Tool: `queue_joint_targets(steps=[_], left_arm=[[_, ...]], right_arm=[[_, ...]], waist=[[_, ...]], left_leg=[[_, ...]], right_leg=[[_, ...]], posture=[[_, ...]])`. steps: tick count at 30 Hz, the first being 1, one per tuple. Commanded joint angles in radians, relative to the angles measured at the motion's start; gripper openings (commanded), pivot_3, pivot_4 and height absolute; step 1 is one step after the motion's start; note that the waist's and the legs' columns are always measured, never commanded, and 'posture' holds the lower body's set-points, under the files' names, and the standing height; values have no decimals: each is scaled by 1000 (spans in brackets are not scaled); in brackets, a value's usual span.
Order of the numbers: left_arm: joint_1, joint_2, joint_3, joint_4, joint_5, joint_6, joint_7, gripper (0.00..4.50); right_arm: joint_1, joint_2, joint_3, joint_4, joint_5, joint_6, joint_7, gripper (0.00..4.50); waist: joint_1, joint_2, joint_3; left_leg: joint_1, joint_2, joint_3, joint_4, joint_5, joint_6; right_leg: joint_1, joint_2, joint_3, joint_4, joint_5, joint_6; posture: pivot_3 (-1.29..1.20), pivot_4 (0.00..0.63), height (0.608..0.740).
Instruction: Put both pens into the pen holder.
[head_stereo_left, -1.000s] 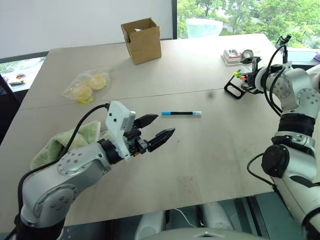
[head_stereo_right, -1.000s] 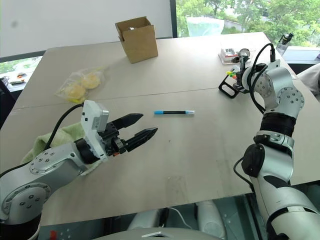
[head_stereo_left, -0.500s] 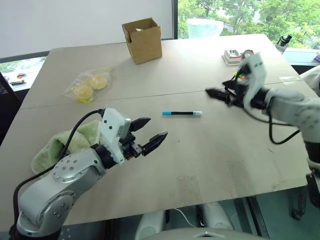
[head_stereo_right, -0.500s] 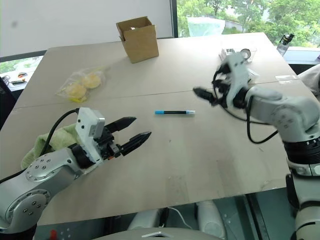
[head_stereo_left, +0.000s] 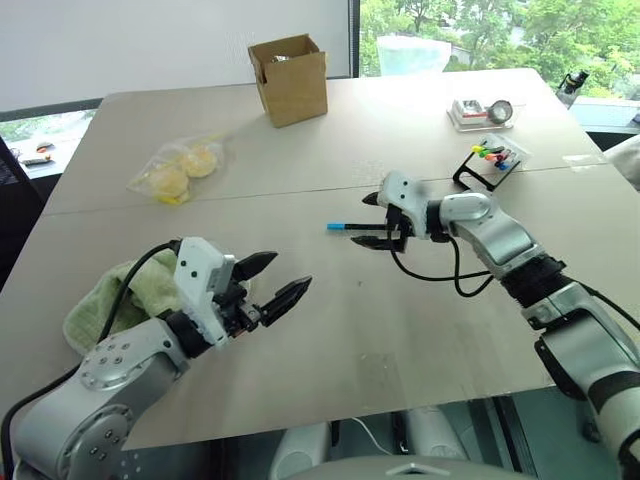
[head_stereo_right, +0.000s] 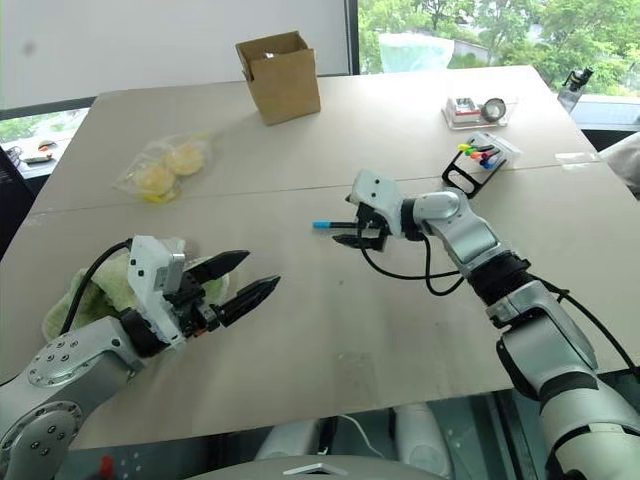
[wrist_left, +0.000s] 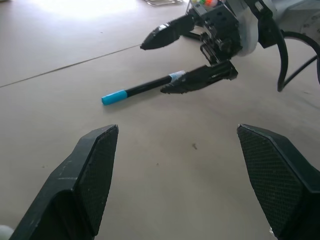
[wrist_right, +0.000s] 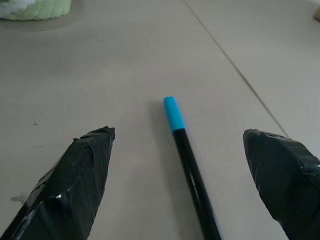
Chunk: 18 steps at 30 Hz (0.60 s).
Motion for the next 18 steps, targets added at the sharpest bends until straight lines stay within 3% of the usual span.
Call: queue_joint_targets(steps=[1, 8, 17, 18], left_arm=[[15, -15, 22, -63, 10, -20, 35, 3917], [-7, -10, -6, -56, 51, -21, 31, 3917], [-31, -11, -2, -38, 59, -14, 17, 3917], [-27, -12, 0, -41, 60, -14, 18, 3917]], right_arm=[[-33, 26, -43, 41, -36, -47, 61, 4393], [-55, 38, -96, 149, -116, -82, 52, 4393], [-158, 155, -119, 459, -225, -182, 41, 4393], [-164, 158, -118, 476, -238, -200, 49, 4164]], waist=[[-1, 0, 0], [2, 0, 0], [-9, 0, 0], [-8, 0, 0]], left_leg=[[0, 0, 0, 0, 0, 0], [1, 0, -1, 1, 0, -1], [1, 0, 0, 0, 1, -1], [1, 0, 0, 0, 1, -1]], right_leg=[[0, 0, 0, 1, 0, 0], [0, 0, -1, 1, 1, -1], [0, 1, 1, 1, 1, -1], [0, 1, 1, 1, 1, -1]], posture=[[0, 150, 740], [0, 150, 740], [0, 150, 740], [0, 150, 740]])
